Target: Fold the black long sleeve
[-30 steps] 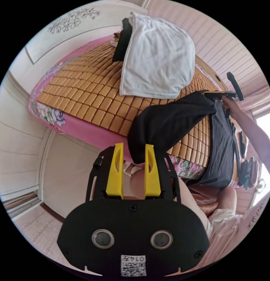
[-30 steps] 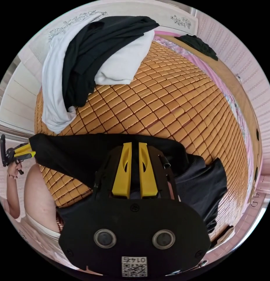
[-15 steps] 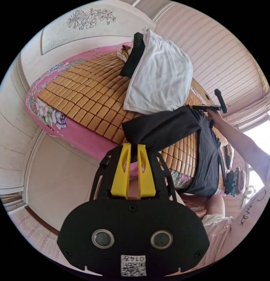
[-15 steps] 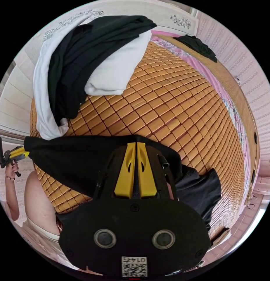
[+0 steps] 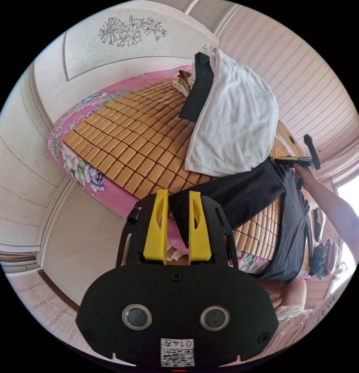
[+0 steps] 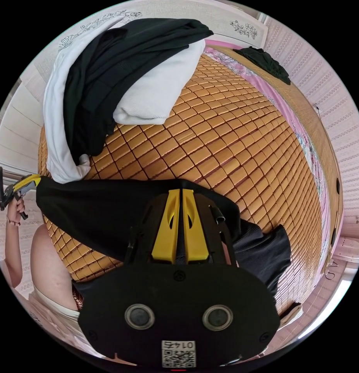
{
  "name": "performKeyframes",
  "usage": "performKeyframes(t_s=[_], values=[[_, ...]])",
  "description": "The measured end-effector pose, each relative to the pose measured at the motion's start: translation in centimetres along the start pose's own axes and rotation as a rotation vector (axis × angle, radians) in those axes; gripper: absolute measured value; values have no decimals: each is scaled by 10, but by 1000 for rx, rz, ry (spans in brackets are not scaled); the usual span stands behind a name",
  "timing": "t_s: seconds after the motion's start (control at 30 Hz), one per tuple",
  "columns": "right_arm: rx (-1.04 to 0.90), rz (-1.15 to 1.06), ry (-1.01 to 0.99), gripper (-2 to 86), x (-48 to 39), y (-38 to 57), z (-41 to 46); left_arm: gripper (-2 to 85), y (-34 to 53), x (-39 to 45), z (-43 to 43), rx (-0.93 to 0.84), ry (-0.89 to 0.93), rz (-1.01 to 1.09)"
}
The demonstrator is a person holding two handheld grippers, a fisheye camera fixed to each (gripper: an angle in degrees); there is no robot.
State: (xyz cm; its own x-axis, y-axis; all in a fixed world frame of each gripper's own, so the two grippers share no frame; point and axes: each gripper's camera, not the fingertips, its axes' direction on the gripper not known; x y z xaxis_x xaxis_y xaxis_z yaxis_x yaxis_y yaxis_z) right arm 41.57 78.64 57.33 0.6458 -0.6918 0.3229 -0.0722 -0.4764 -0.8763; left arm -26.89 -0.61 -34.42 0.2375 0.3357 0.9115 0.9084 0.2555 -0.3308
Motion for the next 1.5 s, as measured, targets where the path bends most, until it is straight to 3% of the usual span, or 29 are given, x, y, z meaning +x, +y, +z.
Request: performKeyframes(t_s=[0.07, 0.3, 0.47, 0.63, 0.8, 0.97, 1.5], values=[[-4, -12, 17, 5, -5, 1, -1, 2, 0, -1, 19, -70, -4, 42], [10, -11, 28, 30, -11, 9, -5, 7, 16, -17, 11, 33, -82, -35], [365, 37, -106, 67, -8, 47, -79, 55, 22, -25, -3, 78, -65, -83], [479, -163, -126, 61, -67, 80, -116, 65, 55, -32, -31, 160, -22, -101], [449, -436, -239, 86, -162, 83, -109, 91, 77, -40, -17, 118, 77, -142], [297, -641, -274, 111, -249, 59, -82, 100, 78, -42, 1, 69, 162, -132], [17, -763, -167, 93, -346, 8, -22, 45, 73, -45, 28, 36, 233, -135]])
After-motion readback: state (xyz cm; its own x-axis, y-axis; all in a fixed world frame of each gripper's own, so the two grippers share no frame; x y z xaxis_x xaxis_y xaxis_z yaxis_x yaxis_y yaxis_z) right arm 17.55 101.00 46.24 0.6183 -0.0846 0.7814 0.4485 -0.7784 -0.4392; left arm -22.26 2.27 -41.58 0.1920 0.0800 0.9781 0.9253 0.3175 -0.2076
